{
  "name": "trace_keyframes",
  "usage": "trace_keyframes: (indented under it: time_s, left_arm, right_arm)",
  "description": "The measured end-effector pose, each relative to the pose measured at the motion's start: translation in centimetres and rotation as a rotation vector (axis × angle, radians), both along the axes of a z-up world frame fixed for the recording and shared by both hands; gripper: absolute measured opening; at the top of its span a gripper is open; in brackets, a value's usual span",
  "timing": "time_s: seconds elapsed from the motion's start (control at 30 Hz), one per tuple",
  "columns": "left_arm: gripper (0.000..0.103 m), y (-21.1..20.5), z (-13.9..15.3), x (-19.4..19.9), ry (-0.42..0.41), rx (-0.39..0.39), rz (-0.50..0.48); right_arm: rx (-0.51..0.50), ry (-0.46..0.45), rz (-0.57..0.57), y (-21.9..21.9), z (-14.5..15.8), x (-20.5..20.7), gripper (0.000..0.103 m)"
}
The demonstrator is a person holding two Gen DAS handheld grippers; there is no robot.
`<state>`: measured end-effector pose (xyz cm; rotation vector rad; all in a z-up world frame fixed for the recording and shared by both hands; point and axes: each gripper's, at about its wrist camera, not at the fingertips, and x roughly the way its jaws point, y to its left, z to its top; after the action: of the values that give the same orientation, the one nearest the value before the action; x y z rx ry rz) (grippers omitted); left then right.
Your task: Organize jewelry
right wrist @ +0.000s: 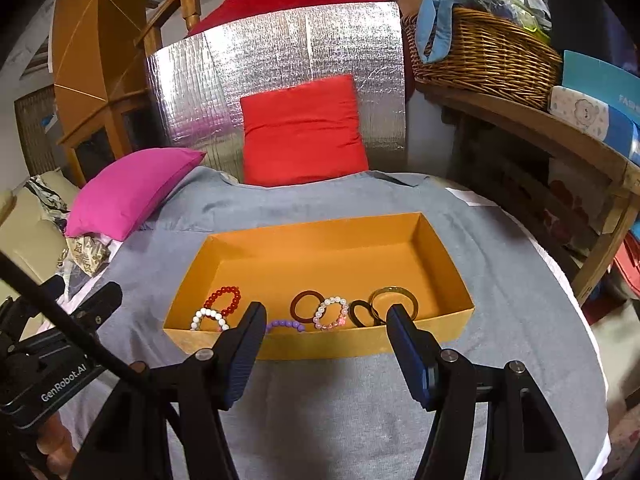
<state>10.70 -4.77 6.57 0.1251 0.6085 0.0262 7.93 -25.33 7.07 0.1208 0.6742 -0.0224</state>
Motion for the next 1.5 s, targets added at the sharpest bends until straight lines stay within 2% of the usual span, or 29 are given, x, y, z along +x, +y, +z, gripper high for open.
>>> trace_keyframes:
  time_s: [1.5]
  left_arm:
    - [0.086,0.8,-0.1,0.5,0.015,-0.014,0.017]
  right_arm:
    - [0.021,0.021,-0.007,1.2,-0.7,1.1,0.067]
